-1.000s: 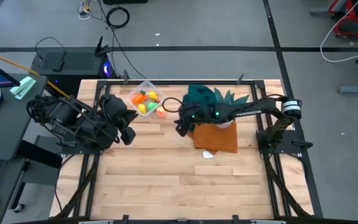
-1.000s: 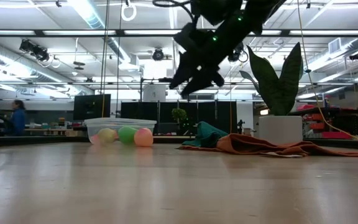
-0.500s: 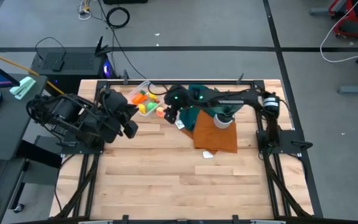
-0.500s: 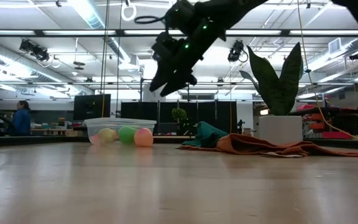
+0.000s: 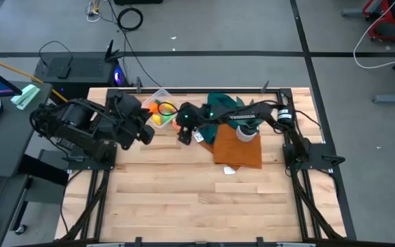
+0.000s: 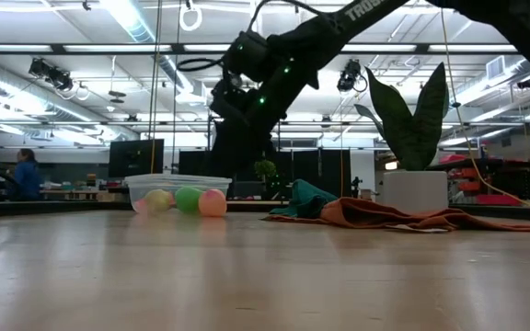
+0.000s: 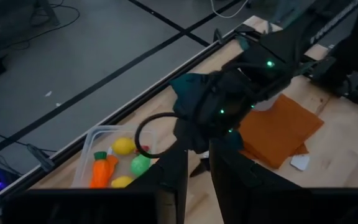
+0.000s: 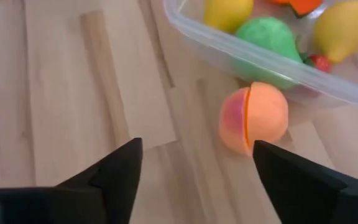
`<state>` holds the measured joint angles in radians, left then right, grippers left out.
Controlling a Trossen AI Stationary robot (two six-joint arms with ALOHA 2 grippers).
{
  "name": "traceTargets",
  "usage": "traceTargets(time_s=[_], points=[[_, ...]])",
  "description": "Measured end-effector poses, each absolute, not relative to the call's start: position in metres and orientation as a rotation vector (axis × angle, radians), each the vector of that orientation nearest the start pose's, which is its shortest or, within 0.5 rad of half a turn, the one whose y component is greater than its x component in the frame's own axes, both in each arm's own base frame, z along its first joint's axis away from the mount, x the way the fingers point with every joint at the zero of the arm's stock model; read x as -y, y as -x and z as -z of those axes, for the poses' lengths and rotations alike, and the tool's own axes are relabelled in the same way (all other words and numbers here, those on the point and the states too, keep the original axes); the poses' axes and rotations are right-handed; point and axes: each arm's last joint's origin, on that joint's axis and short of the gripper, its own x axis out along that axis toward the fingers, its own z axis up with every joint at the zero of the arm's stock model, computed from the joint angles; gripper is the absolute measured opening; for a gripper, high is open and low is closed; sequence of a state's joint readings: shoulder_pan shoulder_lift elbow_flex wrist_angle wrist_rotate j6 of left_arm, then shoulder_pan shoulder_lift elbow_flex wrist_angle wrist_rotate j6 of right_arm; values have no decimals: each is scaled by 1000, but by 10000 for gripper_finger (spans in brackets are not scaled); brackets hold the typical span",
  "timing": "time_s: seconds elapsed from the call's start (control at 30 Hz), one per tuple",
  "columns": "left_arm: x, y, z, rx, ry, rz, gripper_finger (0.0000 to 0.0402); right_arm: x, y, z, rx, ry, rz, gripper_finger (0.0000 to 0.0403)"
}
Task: Pick and placing Produce into tupperware
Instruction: Put the peach into the transparent container
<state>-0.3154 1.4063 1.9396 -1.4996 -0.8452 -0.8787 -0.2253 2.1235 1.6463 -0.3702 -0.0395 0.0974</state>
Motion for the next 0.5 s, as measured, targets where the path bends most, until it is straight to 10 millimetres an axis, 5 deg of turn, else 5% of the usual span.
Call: traceTargets(time_s=[0.23,0.5], points=[[39,-203,-468,-549,251,-798,76,107,-462,-187,-811,-176,249,333],[35,-203,-467,-576,211,-793,80,109,-467,-164,-841,-148,270,344]])
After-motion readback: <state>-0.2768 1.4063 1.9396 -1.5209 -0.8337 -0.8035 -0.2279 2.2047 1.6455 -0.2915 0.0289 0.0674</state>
